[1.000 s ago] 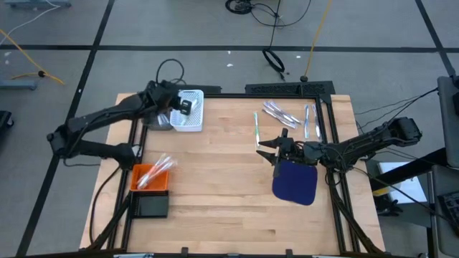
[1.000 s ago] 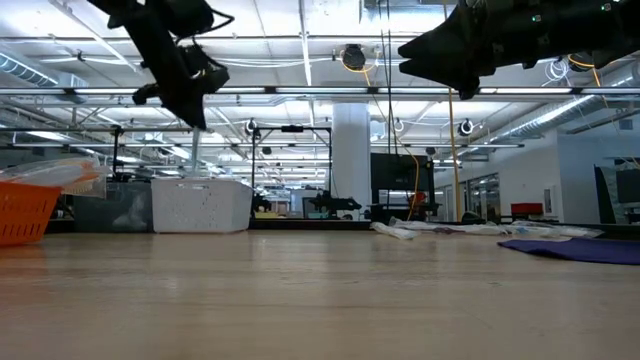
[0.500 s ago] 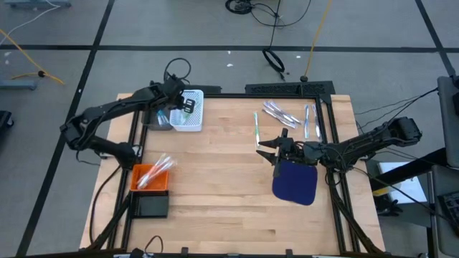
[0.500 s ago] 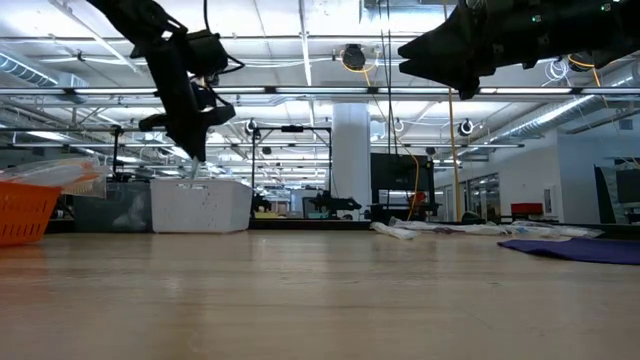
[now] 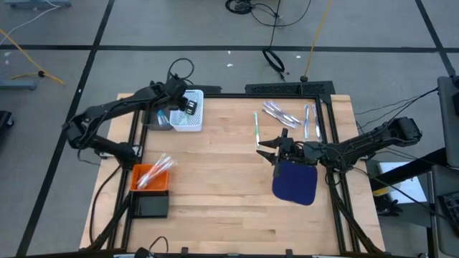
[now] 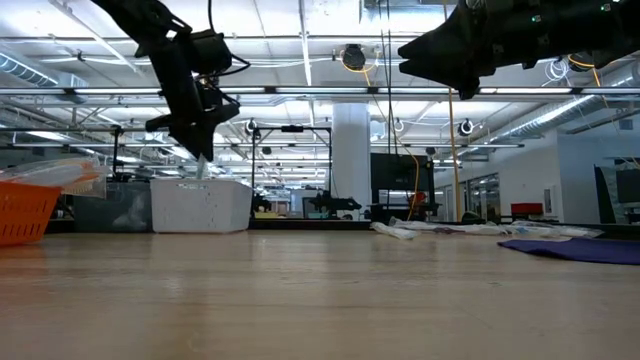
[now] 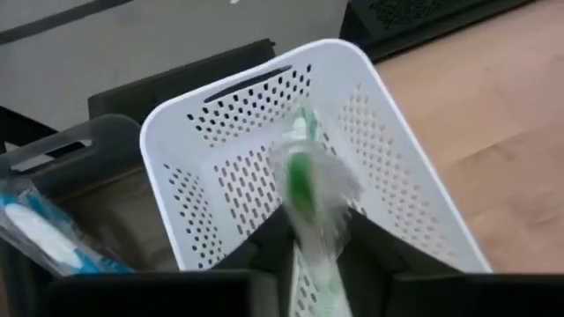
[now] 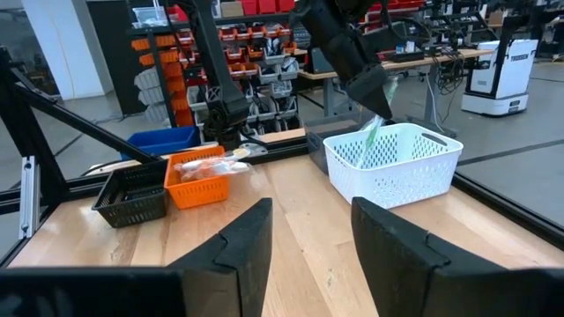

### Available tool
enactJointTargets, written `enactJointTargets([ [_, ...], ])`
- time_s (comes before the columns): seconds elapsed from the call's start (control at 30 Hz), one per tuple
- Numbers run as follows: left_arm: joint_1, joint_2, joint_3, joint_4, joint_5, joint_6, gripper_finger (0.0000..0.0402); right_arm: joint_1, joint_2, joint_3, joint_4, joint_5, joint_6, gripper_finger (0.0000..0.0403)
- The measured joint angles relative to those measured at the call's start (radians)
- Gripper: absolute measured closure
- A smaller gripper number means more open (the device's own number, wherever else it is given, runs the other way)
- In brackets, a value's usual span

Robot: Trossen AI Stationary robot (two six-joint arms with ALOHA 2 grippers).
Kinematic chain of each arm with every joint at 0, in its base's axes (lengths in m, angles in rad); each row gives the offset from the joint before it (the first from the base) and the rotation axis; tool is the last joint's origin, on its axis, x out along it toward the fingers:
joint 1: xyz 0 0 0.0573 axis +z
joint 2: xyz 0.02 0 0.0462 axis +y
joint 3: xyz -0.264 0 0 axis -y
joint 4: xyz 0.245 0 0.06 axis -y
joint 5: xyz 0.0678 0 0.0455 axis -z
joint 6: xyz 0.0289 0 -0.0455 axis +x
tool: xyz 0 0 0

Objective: Pick & Place Toothbrushes
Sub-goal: Put the green toothbrush into the white bin, then put the blue toothbrush into the gray bin

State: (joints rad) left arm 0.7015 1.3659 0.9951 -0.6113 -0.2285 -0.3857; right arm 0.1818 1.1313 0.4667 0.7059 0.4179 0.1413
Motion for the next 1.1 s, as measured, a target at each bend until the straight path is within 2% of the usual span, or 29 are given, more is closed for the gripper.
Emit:
enactJointTargets([
  [0.27, -0.003, 0.069, 0.0, 0.015, 0.001, 0.01, 0.0216, 0.0, 0.0, 0.0, -0.003, 0.0, 0.0, 0.0257],
  [0.47, -0.002, 0.062, -0.001, 0.023, -0.011, 0.013, 0.0172, 0.0, 0.0, 0.0, -0.014, 0.0, 0.0, 0.0258],
  [0.53, -0.002, 0.044, -0.001, 0.04, -0.004, 0.005, 0.0167, 0.0, 0.0, 0.0, -0.015, 0.0, 0.0, 0.0259],
  [0.63, -0.014, 0.031, -0.001, 0.064, 0.066, -0.013, 0.0167, 0.0, 0.0, 0.0, -0.017, 0.0, 0.0, 0.0259],
  [0.8, -0.08, 0.027, -0.001, 0.114, 0.138, -0.005, 0.0176, -0.038, 0.0, 0.0, -0.041, 0.001, -0.005, 0.0259],
  [0.97, -0.194, 0.027, -0.001, 0.18, 0.144, 0.036, 0.0191, -0.145, 0.0, 0.0, -0.163, 0.006, 0.026, 0.0259],
  [1.1, -0.283, 0.027, -0.001, 0.216, 0.146, 0.048, 0.0204, -0.258, 0.0, 0.0, -0.314, 0.086, 0.125, 0.0259],
])
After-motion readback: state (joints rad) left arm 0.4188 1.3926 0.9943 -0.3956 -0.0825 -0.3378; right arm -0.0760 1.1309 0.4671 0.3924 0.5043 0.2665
